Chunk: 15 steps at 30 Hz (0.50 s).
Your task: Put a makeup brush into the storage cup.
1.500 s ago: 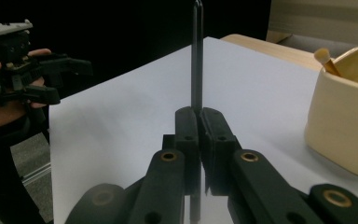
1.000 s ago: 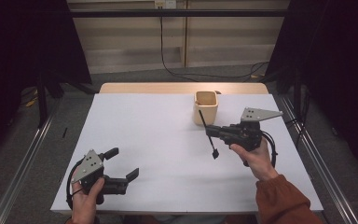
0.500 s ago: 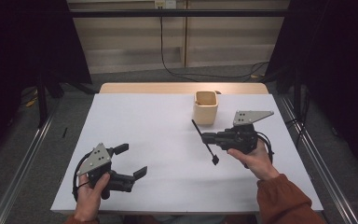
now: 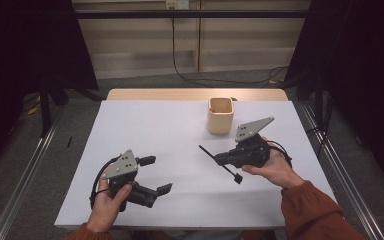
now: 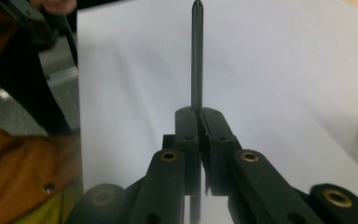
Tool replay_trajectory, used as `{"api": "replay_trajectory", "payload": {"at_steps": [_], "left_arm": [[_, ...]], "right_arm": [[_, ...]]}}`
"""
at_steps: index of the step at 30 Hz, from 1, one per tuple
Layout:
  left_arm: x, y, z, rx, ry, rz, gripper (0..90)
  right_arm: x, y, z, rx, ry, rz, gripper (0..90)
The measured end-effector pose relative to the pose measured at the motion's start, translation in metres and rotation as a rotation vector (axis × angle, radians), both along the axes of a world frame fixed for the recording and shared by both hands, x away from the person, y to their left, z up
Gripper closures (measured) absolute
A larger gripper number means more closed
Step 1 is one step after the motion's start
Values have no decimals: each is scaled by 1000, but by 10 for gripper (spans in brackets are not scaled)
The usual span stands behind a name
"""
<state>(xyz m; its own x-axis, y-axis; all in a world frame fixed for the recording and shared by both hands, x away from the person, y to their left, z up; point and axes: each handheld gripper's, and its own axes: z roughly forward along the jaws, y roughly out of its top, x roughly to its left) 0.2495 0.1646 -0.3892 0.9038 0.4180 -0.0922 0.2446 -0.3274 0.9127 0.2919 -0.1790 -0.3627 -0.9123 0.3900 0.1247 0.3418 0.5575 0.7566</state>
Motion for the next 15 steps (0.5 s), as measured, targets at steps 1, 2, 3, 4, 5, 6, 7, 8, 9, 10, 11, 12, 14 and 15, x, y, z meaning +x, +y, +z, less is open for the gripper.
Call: {"api": "replay_trajectory", "payload": {"at_steps": [1,2,3,4,5,6,7,8,9,10,11,12,14,15], "left_arm": [[0,-2,1,13,-5,-11,33],[0,-3,2,20,-3,-15,33],[1,-5,2,31,-2,-22,34],[1,-7,2,37,2,-25,35],[2,-8,2,48,4,-33,37],[2,-10,2,52,12,-39,39],[3,-12,2,63,13,-45,39],[3,-13,1,69,15,-52,39],[3,-15,1,73,25,-56,38],[4,-16,1,86,27,-62,37],[4,-18,1,90,35,-62,37],[5,-19,2,98,30,-64,34],[6,-20,3,115,23,-77,47],[7,-21,3,115,27,-81,53]], "right_arm": [[0,2,0,-22,1,8,858],[1,3,0,-42,4,16,858],[1,4,0,-52,9,22,858],[1,5,0,-66,7,29,858],[1,6,0,-80,11,38,858],[1,8,-1,-93,13,48,858],[1,9,-1,-113,15,54,858],[1,11,-2,-130,17,65,858],[1,13,-2,-148,14,74,858],[0,14,-2,-164,5,73,858],[0,15,-2,-181,0,69,858],[1,15,-1,-191,-4,69,858],[2,16,0,-214,-3,73,858],[2,16,0,-225,-3,77,858]]}}
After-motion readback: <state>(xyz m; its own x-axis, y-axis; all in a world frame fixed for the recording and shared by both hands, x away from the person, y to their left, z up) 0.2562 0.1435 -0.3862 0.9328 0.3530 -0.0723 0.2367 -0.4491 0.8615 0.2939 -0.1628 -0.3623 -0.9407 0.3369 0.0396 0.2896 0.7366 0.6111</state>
